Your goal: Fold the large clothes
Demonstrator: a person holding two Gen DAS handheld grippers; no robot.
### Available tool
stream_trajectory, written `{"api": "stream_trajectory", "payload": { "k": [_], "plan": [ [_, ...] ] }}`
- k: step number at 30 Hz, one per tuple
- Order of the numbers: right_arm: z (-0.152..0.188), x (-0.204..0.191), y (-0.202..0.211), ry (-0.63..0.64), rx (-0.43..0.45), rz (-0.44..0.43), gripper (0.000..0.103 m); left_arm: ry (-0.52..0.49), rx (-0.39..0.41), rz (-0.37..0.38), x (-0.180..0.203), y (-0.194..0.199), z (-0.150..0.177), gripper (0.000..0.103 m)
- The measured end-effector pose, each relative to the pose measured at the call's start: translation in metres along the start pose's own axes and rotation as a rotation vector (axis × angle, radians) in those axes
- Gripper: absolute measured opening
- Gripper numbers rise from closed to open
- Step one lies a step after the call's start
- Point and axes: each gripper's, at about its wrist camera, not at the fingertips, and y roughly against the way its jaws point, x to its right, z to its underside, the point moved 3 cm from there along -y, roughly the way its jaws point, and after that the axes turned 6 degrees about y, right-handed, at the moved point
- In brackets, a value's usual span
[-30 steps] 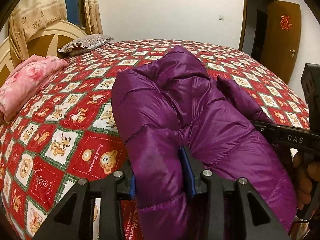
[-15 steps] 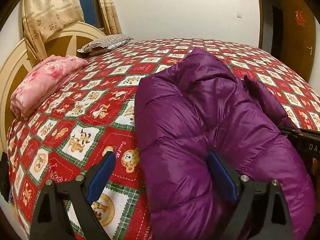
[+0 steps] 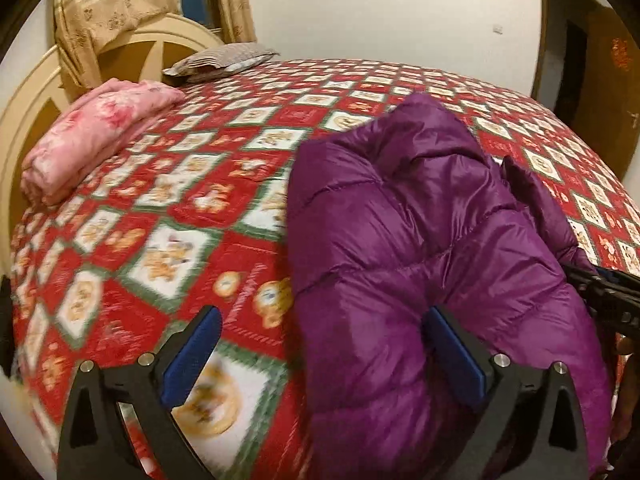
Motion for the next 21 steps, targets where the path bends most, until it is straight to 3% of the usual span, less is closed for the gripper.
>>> {"api": "stream_trajectory", "payload": {
  "k": [4,6,9,14,21],
  "plan": [
    [-0.006,-0.009,0.052,0.029,0.054,0.073,0.06,0.006,0.188,-0.051,-0.002,0.085,-0.013,0.102],
    [-0.006,-0.02,0.092,0.063,0.124,0.106,0.071,0.013,0.258,-0.053,-0.003,0.123,-0.014,0.102],
    [-0.004,-0.039,0.151,0.114,0.232,0.151,0.077,0.008,0.359,-0.058,-0.003,0.176,-0.01,0.102],
    [0.004,-0.07,0.213,0.172,0.361,0.199,0.083,-0.023,0.435,-0.033,-0.001,0.22,-0.001,0.102],
    [0.013,-0.088,0.224,0.203,0.396,0.198,0.085,-0.02,0.455,-0.03,-0.004,0.24,0.013,0.102]
  ]
}}
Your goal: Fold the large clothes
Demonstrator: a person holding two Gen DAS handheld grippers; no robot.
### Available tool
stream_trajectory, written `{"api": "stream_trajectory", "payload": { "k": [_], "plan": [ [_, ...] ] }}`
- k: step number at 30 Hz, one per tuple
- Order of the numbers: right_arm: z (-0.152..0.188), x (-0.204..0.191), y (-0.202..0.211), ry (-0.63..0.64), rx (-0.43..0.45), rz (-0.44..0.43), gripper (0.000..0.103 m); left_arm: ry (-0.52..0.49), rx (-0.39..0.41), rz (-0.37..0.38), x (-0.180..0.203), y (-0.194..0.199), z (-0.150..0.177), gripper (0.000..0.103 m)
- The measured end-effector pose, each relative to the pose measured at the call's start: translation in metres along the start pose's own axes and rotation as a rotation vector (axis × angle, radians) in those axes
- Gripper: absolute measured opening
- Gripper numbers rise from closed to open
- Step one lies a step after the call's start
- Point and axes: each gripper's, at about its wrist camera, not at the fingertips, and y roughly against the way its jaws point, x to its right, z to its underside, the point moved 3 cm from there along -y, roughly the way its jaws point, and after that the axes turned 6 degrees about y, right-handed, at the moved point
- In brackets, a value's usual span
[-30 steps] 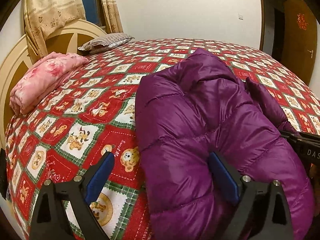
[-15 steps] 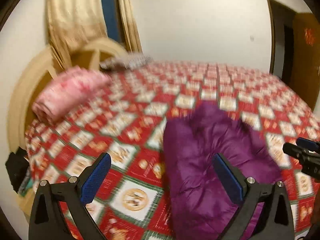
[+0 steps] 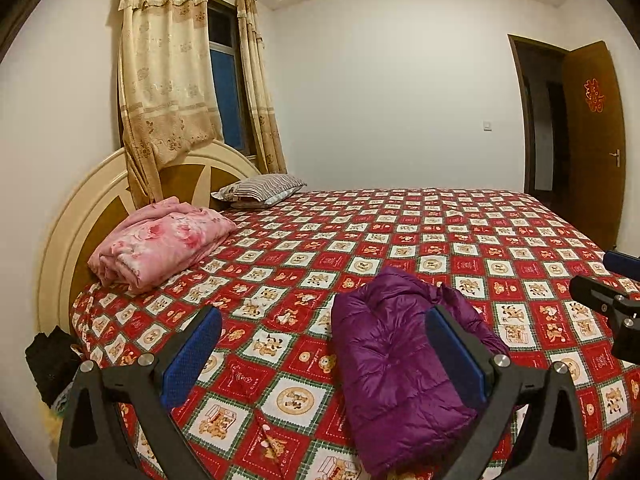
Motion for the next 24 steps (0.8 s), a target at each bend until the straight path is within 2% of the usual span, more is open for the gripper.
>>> {"api": "stream_trajectory", "payload": {
  "k": [24],
  "plan": [
    [0.005,-0.001,0.01,-0.005,0.004,-0.023,0.085,0.012,-0.005,0.012,0.003,0.001,0.003,0.102]
  ]
}}
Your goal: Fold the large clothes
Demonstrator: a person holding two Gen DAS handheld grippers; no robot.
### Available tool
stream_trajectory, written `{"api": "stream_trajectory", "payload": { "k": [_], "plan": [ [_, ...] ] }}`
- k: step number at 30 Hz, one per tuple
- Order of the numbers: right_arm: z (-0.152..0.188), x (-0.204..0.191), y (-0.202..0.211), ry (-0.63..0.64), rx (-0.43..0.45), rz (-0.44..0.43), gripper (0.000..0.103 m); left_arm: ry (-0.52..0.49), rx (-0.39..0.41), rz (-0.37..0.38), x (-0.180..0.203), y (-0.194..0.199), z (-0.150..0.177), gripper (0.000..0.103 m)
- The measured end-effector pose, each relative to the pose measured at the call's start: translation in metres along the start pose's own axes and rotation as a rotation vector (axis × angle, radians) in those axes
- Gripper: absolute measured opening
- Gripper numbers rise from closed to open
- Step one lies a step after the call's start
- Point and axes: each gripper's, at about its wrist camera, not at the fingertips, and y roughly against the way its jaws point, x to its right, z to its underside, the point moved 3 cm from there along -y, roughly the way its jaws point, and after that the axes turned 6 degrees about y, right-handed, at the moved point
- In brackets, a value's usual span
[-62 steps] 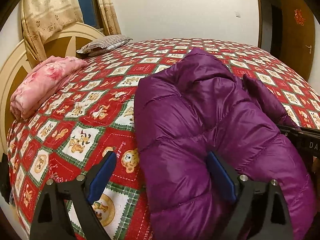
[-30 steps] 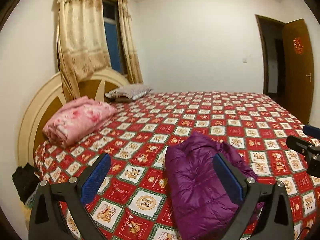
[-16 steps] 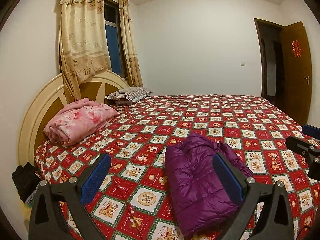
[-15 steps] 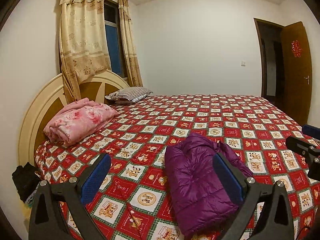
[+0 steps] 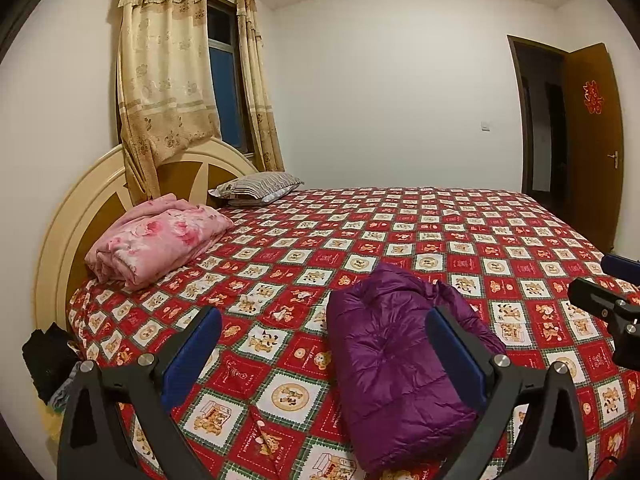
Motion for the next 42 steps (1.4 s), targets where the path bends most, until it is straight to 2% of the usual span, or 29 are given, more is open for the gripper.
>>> {"api": "stream_trajectory", "payload": {
  "k": [42],
  "plan": [
    [-0.002,-0.009,-0.001,0.004,0.011,-0.004,0.085,0.024,-0.002,0.001,-0.002,-0.011,0.002,0.102]
  ]
}}
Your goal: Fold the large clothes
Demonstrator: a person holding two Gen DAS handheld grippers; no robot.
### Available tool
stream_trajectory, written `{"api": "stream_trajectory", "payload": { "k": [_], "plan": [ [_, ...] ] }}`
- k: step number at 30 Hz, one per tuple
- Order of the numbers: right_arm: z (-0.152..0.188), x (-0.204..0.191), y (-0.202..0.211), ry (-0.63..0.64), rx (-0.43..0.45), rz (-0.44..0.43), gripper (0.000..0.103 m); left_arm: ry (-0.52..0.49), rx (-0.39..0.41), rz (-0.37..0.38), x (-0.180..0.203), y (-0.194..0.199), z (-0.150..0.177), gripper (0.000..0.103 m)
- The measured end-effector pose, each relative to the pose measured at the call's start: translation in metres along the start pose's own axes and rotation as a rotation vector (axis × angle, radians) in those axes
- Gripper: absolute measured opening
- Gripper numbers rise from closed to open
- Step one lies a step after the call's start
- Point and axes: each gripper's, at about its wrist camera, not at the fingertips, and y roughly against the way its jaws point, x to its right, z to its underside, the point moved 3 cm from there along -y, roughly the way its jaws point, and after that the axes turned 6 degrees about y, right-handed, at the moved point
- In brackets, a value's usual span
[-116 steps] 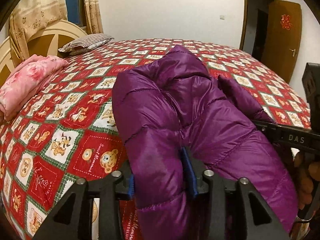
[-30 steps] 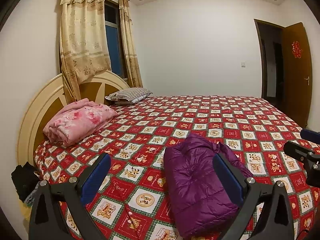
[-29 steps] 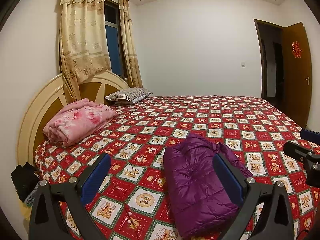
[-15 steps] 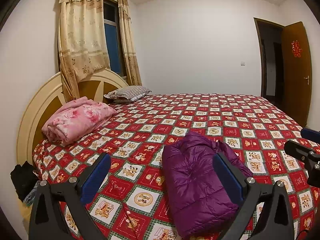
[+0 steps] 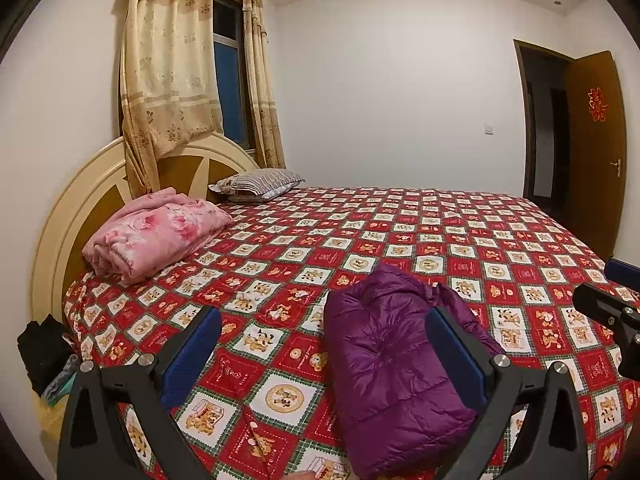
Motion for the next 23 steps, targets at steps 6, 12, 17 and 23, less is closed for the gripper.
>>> {"api": "stream_trajectory", "payload": {
  "k": [6,12,17,23],
  "plan": [
    [-0.0023,-0.002,0.0011,0.013,0.011,-0.004,0.085,0.0,0.016,-0.005,0.001,0.0022,-0.0029,0.102],
    [-0.0025,-0.0028,0.0021,0.016,0.014,-0.009,0.085,0.003,0.018,0.007,0.0009,0.0025,-0.0046,0.102],
    [-0.0022,-0.0055,0.0024,0.023,0.009,-0.015,0.085,0.001,0.016,0.002,0.0002,0.0003,-0.0038,0.102],
    [-0.0005,-0.0071,0.0026,0.026,0.008,-0.022,0.085,-0.006,0.032,0.023,0.0007,0.0025,0.0002,0.102]
  ]
}}
